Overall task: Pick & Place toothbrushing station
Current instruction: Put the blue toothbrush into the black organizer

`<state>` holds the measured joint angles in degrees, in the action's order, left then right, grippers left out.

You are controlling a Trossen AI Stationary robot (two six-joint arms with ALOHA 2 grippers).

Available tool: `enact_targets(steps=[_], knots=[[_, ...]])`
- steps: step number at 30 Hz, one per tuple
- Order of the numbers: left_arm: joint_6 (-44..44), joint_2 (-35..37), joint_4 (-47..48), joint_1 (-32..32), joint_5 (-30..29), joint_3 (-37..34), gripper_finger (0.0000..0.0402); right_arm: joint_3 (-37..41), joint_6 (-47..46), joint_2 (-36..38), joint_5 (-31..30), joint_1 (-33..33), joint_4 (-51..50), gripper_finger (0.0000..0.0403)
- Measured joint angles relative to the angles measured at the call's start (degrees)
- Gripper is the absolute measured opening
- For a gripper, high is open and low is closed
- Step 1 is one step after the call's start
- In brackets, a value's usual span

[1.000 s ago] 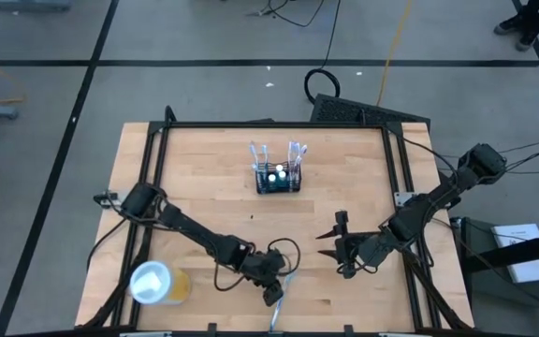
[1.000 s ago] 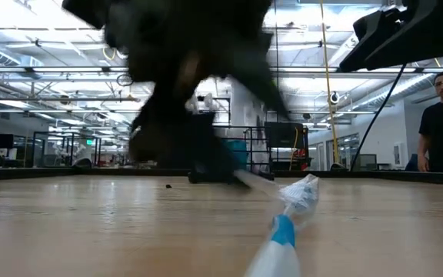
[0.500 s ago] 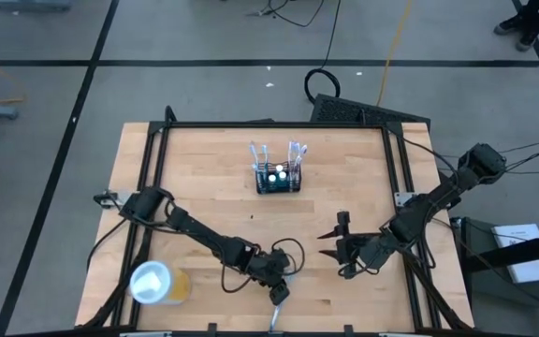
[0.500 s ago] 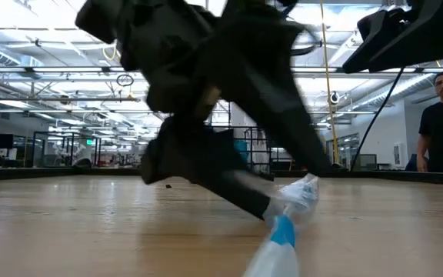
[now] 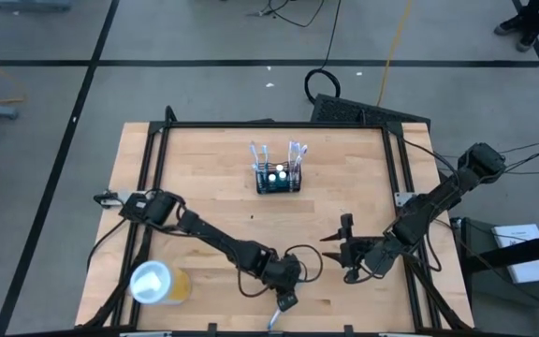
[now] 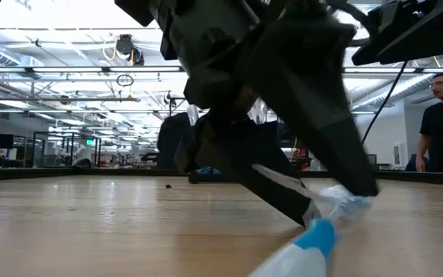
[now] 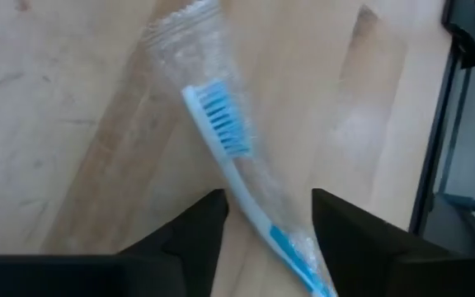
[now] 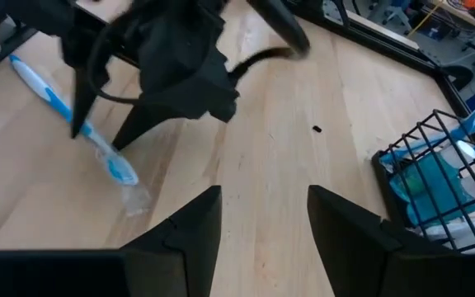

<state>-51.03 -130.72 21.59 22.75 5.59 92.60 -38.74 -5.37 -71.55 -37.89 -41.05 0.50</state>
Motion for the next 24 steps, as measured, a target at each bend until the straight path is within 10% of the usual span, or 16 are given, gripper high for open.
enact_targets(steps=[11, 24], knots=[[5.66, -1.13, 2.27, -0.80, -3.00, -0.14, 0.0019, 0.00, 0.79, 0.96, -7.37, -1.53, -0.20, 0.0171], [16.72, 1.61, 10.94, -3.58, -9.51, -0.31, 0.0002, 0.00, 1.55, 6.68, -16.36, -7.91, 0.08, 0.0171]])
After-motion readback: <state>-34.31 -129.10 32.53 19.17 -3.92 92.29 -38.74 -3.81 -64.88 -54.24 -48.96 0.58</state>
